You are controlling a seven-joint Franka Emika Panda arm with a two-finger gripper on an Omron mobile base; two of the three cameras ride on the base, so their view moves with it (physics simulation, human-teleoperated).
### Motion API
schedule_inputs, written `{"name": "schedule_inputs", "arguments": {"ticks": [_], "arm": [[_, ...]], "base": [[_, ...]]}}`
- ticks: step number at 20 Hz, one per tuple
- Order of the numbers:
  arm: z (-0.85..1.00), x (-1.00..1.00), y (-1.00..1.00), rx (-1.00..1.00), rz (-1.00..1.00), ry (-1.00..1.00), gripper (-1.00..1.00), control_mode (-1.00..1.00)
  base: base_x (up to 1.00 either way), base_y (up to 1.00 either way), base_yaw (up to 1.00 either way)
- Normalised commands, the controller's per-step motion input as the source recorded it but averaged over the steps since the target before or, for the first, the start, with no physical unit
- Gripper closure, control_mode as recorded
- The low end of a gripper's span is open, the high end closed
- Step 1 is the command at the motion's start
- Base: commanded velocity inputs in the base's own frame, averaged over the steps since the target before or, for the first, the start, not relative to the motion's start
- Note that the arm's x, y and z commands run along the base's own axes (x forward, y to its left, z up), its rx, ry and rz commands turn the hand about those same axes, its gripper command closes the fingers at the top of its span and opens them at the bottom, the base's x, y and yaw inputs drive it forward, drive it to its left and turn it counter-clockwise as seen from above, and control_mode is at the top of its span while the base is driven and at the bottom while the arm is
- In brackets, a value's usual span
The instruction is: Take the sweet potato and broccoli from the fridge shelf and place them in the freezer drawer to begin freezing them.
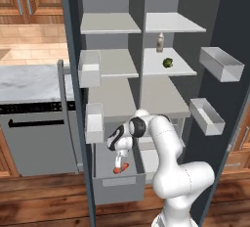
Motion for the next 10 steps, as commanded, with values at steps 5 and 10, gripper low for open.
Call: {"name": "schedule_inputs", "arguments": {"ticks": [5,10], "arm": [[-0.43,-0.39,0.08,0.0,0.08,-0.05,1.0,-1.0],[-0.37,-0.44,0.03,0.0,0.08,-0.09,1.0,-1.0]], "base": [[0.0,0.0,0.0],[0.0,0.0,0.0]]}}
